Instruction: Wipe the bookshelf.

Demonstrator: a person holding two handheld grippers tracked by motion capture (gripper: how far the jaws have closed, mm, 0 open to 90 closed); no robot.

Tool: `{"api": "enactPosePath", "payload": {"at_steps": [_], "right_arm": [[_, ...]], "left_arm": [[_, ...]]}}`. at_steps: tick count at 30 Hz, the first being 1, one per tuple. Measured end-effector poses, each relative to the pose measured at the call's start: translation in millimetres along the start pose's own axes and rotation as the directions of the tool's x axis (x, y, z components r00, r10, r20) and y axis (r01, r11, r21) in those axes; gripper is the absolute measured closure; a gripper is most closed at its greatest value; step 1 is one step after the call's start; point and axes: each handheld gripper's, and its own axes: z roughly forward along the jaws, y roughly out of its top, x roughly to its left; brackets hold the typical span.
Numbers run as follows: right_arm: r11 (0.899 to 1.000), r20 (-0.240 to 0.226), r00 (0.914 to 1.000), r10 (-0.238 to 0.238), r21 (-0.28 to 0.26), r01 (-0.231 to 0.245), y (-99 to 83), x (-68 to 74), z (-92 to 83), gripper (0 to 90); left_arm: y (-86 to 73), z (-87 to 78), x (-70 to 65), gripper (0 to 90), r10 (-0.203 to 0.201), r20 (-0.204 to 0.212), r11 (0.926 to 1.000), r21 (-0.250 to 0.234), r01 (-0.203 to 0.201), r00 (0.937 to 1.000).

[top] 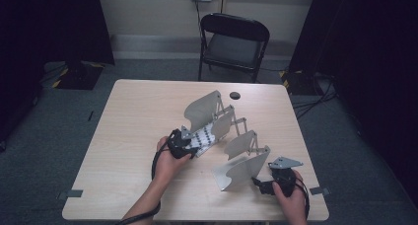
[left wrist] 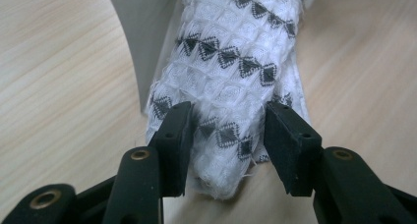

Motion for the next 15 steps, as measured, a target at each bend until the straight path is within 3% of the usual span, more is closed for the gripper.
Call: {"api": "enactPosePath", "payload": {"at_steps": [5, 9, 15], "right_arm": [[1.0, -0.003, 1.0, 0.003, 0.002, -0.003, 0.4, -0.3, 0.0, 10.1], [1.0, -0.003, 1.0, 0.002, 0.003, -0.002, 0.6, -0.3, 0.4, 10.1], [1.0, -0.008, 1.0, -0.001, 0.001, 0.001, 1.4, -1.2, 1.2, 10.1]], "left_arm": [[-10.5, -11.5, -3.4, 53.5, -0.011, 0.013, 0.9999, 0.004, 0.011, 0.9999], [-13.8, -19.2, -3.7, 60.0, -0.014, 0.032, 0.9998, 0.016, 0.013, 0.9994], [-4.9, -13.8, -7.2, 62.9, 0.003, 0.043, 0.9998, -0.018, -0.002, 0.9991]]}}
